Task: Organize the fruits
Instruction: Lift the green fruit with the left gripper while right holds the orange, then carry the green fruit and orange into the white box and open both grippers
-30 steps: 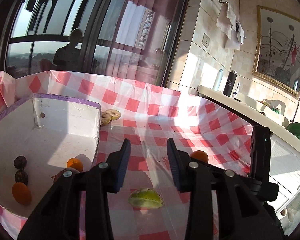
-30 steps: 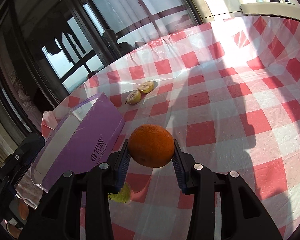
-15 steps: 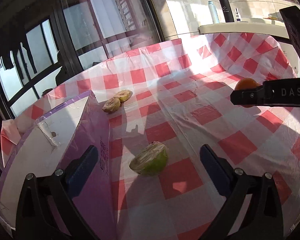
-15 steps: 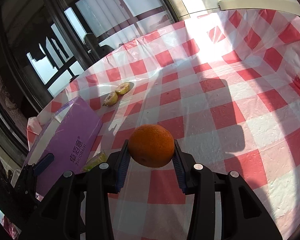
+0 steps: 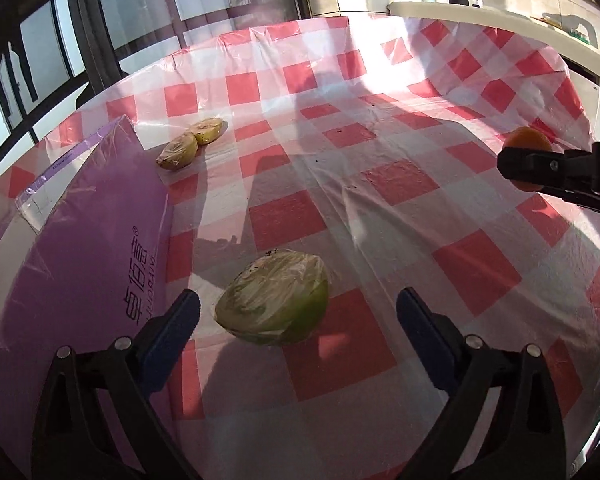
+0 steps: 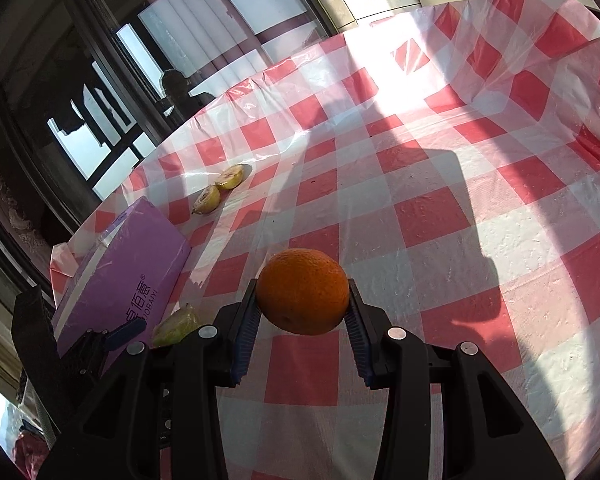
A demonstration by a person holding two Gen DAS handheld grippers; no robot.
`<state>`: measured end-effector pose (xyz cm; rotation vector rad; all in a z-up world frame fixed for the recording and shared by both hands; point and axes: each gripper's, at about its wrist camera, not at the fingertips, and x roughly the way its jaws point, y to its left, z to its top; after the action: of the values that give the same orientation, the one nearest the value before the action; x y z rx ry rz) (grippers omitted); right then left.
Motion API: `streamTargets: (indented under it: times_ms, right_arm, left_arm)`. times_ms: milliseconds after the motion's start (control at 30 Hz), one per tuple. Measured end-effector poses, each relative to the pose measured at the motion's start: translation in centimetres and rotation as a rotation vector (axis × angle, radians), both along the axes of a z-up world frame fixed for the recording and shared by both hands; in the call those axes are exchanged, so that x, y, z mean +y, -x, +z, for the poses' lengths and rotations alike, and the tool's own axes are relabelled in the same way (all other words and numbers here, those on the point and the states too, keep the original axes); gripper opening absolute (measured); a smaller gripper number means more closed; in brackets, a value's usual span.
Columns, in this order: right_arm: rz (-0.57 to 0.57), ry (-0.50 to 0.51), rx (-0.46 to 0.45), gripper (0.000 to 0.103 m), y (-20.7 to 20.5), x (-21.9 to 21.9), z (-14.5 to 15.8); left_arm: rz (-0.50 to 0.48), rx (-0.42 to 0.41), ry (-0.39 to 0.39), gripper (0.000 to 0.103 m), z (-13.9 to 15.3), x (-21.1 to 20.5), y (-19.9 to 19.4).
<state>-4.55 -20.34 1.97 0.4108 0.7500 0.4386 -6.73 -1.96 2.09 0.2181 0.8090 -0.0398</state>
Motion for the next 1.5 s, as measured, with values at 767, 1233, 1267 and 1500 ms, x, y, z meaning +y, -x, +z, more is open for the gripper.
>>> streamTargets:
  times_ms: [767, 1233, 1267, 1500]
  right_arm:
    - [0.1, 0.004, -0.042, 0.042, 1.3, 3.5, 2.2]
    - [0.579, 0.336, -0.206, 0.042, 4.0, 28.3, 9.2]
    - [0.603, 0.397, -0.186, 0.042, 3.3, 30.1, 8.9]
    - [0.776, 0.76, 0.03, 0.043, -0.3, 37.6, 4.4]
  left_arm:
    - [0.005, -0.166, 0.231, 0.06, 8.2, 2.5, 3.6]
    - [0.412, -0.08, 0.235, 0.061, 10.0, 23.1, 5.7]
    - [0.422, -0.049, 0.234, 0.061, 9.5, 24.3, 5.2]
    - [0.42, 0.165, 0.22, 0.061, 7.4, 27.1, 3.0]
